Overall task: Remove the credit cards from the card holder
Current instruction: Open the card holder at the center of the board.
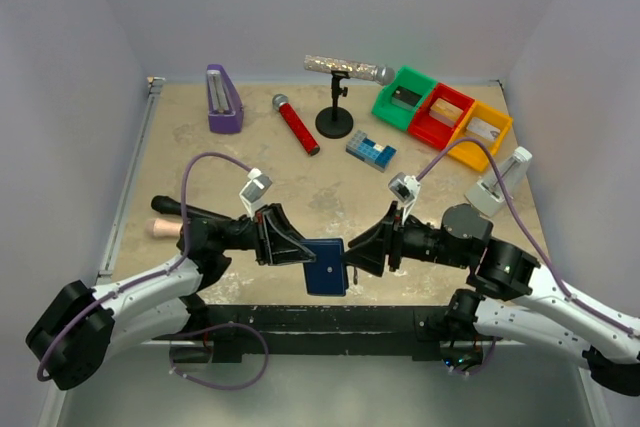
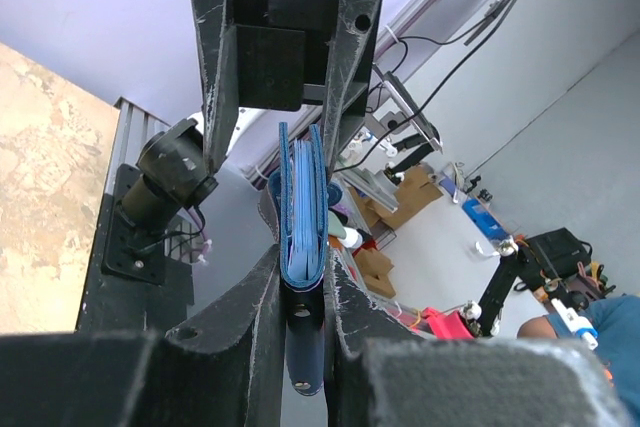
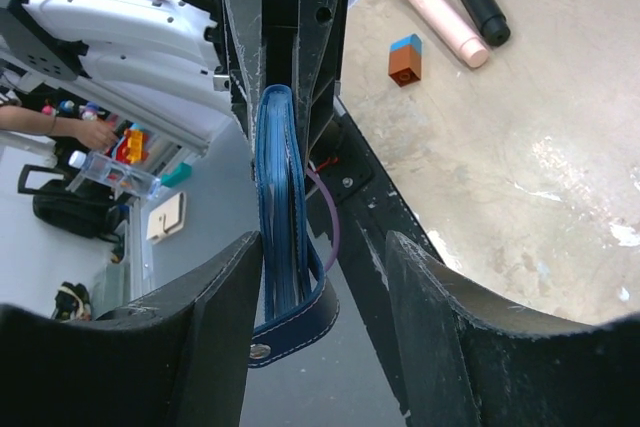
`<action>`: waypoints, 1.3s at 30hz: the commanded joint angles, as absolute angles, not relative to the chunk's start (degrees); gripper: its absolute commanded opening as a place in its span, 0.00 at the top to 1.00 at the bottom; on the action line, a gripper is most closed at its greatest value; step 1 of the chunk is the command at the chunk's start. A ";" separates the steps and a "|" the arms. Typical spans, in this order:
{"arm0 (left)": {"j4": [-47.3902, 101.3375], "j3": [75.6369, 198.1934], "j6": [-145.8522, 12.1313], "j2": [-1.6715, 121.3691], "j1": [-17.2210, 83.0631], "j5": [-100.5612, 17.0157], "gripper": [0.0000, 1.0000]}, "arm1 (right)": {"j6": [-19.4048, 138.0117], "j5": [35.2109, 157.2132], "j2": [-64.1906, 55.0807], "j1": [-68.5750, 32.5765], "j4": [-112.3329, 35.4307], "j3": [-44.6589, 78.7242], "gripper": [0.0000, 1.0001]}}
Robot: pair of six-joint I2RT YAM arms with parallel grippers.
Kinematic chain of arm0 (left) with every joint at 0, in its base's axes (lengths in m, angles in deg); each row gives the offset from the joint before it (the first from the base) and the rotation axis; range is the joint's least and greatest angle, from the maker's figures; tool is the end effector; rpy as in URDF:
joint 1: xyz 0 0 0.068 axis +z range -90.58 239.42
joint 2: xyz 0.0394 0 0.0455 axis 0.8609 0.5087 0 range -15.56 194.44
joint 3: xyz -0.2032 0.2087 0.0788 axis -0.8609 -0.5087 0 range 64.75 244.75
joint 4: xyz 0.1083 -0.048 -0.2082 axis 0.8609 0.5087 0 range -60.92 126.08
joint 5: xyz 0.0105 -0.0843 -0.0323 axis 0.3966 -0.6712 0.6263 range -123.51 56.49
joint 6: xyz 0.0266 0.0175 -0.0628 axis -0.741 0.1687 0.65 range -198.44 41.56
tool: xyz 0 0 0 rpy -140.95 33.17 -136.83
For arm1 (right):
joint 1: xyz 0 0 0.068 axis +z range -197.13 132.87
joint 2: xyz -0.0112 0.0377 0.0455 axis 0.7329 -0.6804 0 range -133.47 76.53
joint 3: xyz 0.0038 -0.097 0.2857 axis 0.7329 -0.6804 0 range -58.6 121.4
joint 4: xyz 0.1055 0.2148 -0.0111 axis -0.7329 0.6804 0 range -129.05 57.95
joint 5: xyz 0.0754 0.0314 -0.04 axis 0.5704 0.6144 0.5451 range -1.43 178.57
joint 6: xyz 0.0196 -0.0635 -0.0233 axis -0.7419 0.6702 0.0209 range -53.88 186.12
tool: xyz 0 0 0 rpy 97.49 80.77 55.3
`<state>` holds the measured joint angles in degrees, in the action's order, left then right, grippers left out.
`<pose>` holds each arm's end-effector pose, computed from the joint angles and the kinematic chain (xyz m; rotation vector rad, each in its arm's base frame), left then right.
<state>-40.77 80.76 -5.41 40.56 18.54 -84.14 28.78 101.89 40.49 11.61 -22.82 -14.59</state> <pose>0.0921 -0.1384 0.3155 0.6268 1.4686 -2.1069 0.0520 0.1113 0.3577 -0.5493 1.8577 1.3908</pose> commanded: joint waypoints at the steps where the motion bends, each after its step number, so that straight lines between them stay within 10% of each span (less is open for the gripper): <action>1: -56.01 80.74 -5.66 37.80 18.55 -83.87 1.00 | 27.36 103.16 40.93 11.32 -26.91 -15.45 0.45; 39: -50.73 84.52 -8.56 37.70 18.20 -80.89 1.00 | 28.58 112.13 32.32 12.29 -27.19 -10.70 0.39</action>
<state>-42.86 80.78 -6.08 37.65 18.52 -85.96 26.76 109.35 35.58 11.26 -26.25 -13.94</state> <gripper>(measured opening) 0.202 0.610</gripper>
